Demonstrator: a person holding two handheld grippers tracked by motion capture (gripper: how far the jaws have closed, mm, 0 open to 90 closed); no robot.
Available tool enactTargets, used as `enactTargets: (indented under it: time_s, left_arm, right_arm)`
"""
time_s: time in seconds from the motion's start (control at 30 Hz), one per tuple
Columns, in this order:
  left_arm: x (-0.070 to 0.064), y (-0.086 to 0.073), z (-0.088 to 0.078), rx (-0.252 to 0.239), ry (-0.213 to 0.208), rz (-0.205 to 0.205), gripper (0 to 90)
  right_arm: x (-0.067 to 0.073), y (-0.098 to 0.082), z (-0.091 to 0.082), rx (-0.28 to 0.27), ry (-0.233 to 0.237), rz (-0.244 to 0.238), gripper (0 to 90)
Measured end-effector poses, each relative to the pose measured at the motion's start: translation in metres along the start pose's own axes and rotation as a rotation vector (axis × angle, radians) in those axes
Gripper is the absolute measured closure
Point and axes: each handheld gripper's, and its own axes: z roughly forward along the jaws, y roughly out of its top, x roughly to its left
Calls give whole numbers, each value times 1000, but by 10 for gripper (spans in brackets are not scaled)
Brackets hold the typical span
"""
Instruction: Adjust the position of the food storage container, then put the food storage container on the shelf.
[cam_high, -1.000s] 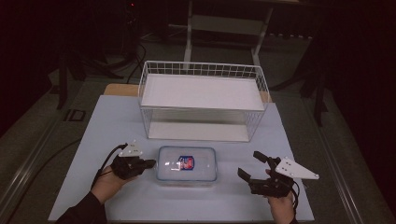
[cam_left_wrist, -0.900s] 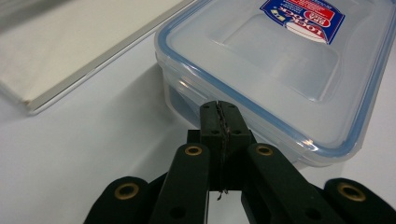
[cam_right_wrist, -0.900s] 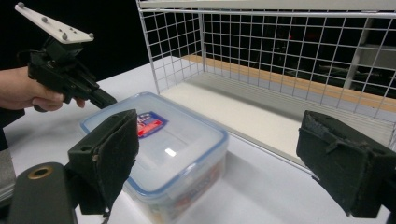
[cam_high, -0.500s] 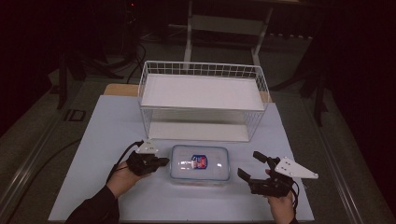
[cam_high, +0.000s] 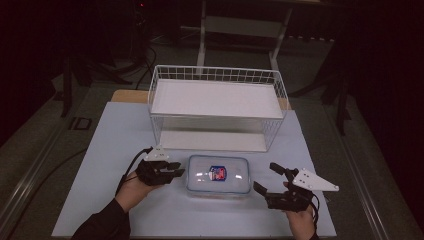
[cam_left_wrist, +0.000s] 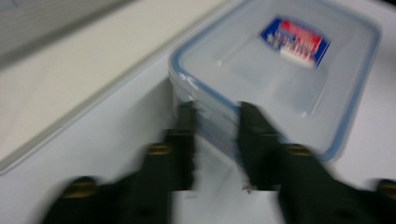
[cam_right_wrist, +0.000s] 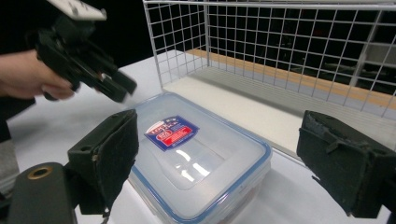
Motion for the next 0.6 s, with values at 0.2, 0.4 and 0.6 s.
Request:
enactTargets:
  time_s: [0.2, 0.4, 0.6]
  left_arm:
    - [-2, 11, -9, -44, -43, -82, 120]
    - [3, 19, 4, -36, -116, -217, 13]
    - [12, 22, 15, -12, -145, -320, 14]
  right_arm:
    - [3, 0, 3, 18, -21, -35, 125]
    - [4, 0, 6, 33, -15, -48, 111]
    - [4, 4, 4, 0, -50, -66, 139]
